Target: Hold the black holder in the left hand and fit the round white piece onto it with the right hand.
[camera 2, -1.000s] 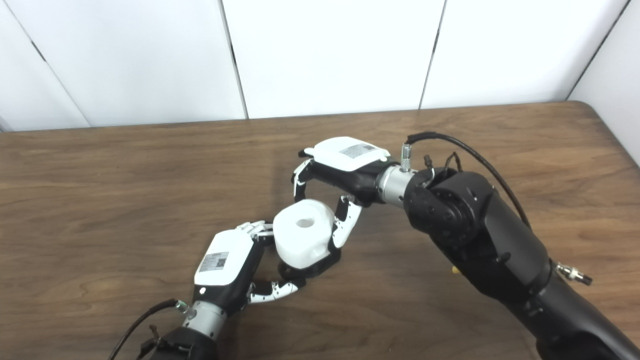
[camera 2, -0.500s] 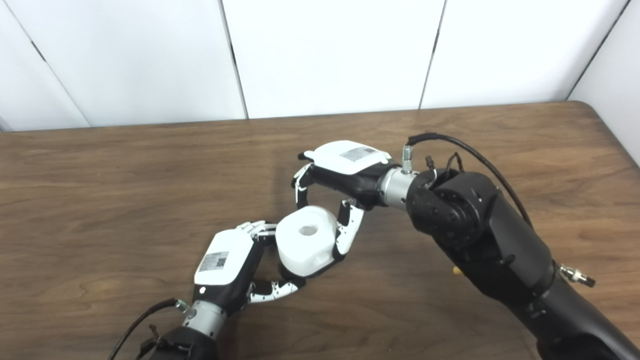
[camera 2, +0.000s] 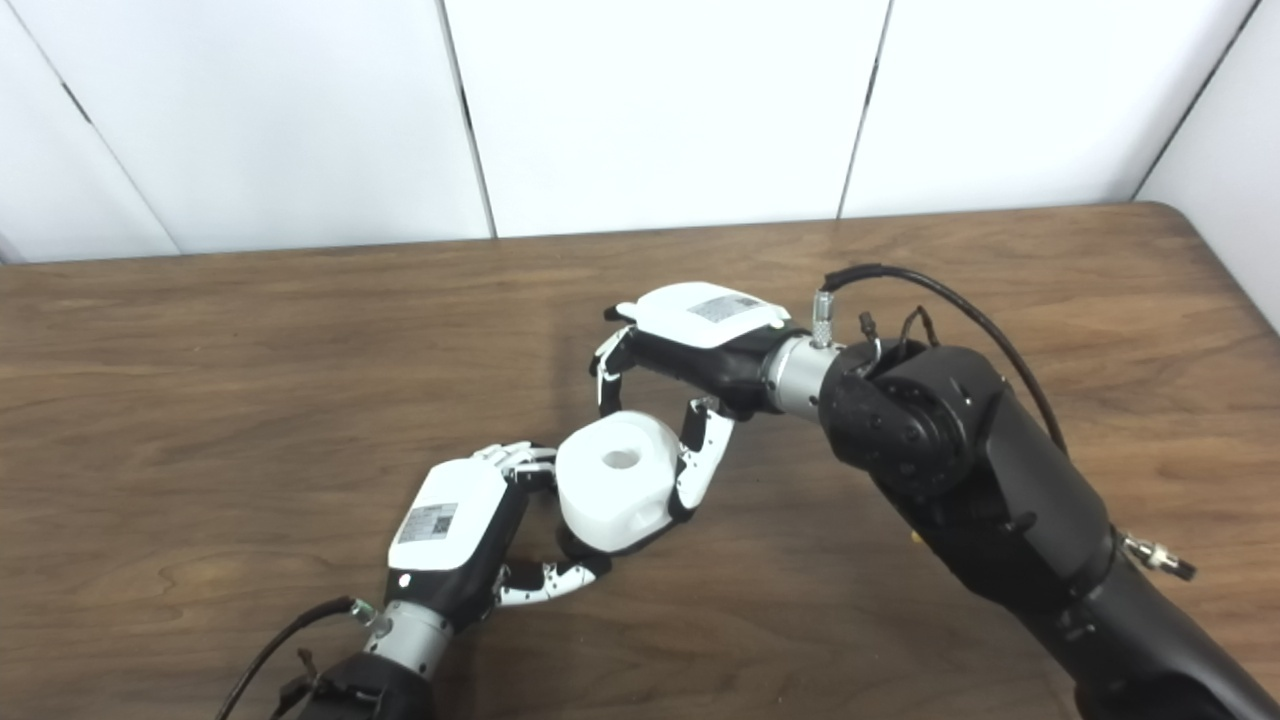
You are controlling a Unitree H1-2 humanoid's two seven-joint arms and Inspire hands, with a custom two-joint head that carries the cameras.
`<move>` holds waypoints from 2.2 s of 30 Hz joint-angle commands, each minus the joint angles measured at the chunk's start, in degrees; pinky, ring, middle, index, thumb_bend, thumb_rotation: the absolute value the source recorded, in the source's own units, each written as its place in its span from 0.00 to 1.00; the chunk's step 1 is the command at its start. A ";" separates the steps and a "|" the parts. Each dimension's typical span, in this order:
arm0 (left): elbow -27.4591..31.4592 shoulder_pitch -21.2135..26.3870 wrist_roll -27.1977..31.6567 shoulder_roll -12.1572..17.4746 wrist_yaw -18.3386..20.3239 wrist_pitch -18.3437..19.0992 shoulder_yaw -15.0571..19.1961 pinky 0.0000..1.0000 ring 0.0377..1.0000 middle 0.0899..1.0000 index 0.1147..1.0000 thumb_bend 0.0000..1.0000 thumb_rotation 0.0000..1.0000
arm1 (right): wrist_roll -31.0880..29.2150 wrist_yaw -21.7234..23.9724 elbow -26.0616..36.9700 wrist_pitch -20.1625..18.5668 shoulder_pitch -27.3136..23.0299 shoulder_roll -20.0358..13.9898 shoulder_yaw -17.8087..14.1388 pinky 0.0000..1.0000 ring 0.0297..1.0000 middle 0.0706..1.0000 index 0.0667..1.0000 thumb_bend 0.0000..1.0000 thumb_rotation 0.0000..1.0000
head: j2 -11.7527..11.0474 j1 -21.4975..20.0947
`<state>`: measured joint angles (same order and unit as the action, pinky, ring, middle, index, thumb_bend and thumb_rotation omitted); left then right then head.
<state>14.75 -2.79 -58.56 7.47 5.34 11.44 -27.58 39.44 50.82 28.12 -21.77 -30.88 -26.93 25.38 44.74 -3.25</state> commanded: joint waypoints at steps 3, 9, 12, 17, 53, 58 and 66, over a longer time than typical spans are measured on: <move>-0.82 -1.35 0.09 0.41 2.70 0.40 -0.56 0.85 0.84 0.76 0.42 0.52 0.05 | 0.81 -1.84 -0.57 1.68 0.17 -0.56 -0.88 0.93 0.99 0.82 0.45 0.52 0.14 | -0.03 -0.10; -0.65 -1.40 -0.03 0.34 2.88 0.54 -0.65 0.85 0.84 0.76 0.42 0.52 0.05 | 2.12 -4.17 -0.52 3.51 1.50 0.21 -1.03 0.92 0.98 0.82 0.45 0.52 0.14 | 0.01 -0.19; -0.75 -1.32 -0.08 0.33 2.78 0.44 -0.71 0.85 0.84 0.76 0.42 0.52 0.05 | 2.94 -4.40 -0.27 4.10 1.92 0.49 -0.76 0.92 0.98 0.82 0.45 0.52 0.14 | 0.00 -0.19; -0.81 -1.26 -0.03 0.19 2.86 0.56 -0.69 0.85 0.84 0.76 0.42 0.52 0.05 | 3.94 -5.05 0.06 6.44 2.29 0.64 -0.44 0.92 0.97 0.81 0.44 0.52 0.13 | 0.04 -0.24; -0.62 -1.06 -0.40 -0.03 3.23 0.90 -0.84 0.85 0.84 0.76 0.42 0.52 0.05 | 6.54 -0.23 1.14 7.13 2.39 1.55 -0.90 0.92 0.98 0.83 0.51 0.76 0.22 | 0.22 0.03; -0.92 -0.98 -0.22 -0.02 3.06 0.72 -0.81 0.85 0.84 0.76 0.42 0.52 0.05 | 6.83 0.35 1.39 7.39 2.08 1.49 -1.18 0.92 0.99 0.84 0.57 0.95 0.30 | 0.11 -0.10; -1.18 -0.85 -0.19 -0.12 3.04 0.79 -0.79 0.85 0.84 0.76 0.42 0.52 0.05 | 6.69 3.05 1.94 7.75 0.81 0.73 -1.40 0.97 1.00 0.92 0.67 1.00 0.40 | 0.06 -0.03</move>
<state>15.11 -2.77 -58.66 7.29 5.74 11.77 -27.60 46.05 53.82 28.48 -15.13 -27.30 -25.25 24.73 44.74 -3.25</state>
